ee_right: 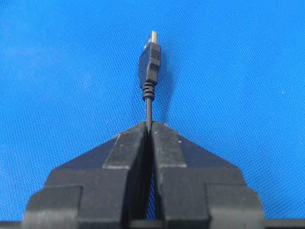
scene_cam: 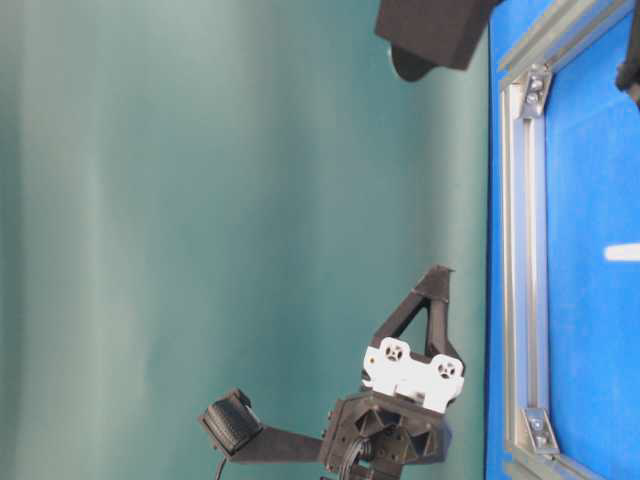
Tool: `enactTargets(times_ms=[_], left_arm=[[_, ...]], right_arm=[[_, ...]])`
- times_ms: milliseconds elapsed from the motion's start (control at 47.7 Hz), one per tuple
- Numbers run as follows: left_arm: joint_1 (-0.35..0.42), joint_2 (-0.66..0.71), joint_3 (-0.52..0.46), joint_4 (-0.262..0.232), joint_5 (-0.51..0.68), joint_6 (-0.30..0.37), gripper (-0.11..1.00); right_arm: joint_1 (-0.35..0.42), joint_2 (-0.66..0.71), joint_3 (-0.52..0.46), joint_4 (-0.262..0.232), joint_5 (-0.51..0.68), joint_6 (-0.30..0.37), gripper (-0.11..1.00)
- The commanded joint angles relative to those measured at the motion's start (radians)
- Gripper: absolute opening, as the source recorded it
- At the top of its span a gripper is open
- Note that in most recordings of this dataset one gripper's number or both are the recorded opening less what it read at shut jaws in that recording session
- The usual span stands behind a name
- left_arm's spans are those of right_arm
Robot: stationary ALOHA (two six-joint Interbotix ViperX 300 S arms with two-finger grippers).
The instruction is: Insert the wire through the string loop located in the center.
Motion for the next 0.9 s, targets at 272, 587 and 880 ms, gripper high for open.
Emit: enactTargets(times_ms=[272,587,880], left_arm=[[-0.003,-0.029,-0.011,0.005,0.006,-0.002,0.0],[-0.003,-0.029,-0.009,0.003,0.006,-0.002,0.0],[-0.003,-0.029,-0.006,0.003,0.008,-0.002,0.0]], right_arm=[[0.002,-0.126,-0.015,0.002,0.086,0.003,-0.03],[0.003,-0.262,-0.018,0.002,0.256,0.003,-0.03],[0.003,-0.291,-0.018,0.002,0.282,0.002,-0.03]])
